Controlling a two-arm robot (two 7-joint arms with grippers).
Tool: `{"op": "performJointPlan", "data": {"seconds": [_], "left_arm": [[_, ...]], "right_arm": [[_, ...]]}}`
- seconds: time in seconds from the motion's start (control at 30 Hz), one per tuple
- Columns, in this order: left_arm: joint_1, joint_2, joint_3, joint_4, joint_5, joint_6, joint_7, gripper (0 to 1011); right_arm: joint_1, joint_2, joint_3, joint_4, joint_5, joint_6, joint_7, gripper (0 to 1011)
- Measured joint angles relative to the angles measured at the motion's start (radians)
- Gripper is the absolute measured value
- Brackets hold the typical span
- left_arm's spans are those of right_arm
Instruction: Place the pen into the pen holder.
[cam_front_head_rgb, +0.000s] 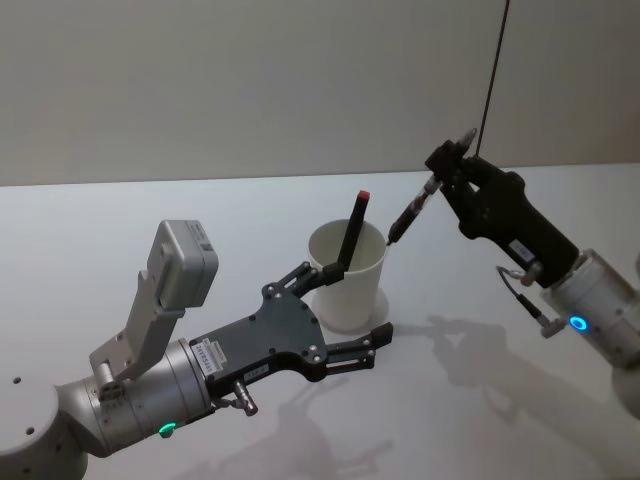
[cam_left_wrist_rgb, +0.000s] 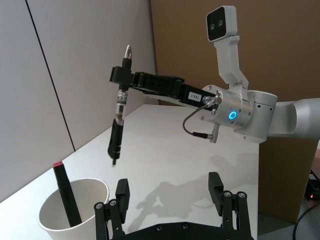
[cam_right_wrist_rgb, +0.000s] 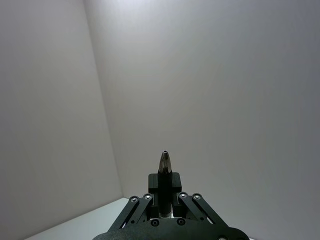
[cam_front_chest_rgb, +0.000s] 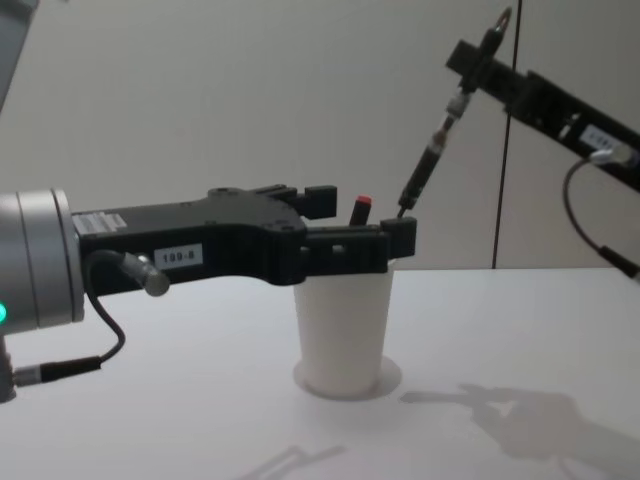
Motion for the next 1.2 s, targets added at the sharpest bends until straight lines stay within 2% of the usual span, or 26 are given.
{"op": "performJointPlan", "data": {"seconds": [0.23,0.77,1.2], "left_arm": [[0.000,0.000,0.000,0.000,0.000,0.000,0.000,1000],[0.000,0.000,0.000,0.000,0.000,0.000,0.000,1000],[0.000,0.000,0.000,0.000,0.000,0.000,0.000,1000]], "right_arm": [[0.033,-0.024,-0.016,0.060,-0.024,-0.030,-0.002,128],[0.100,-0.073,-0.039,0.200,-0.031,-0.116,0.003,128],[0.147,-0.105,-0.057,0.291,-0.040,-0.142,0.007,128]]}}
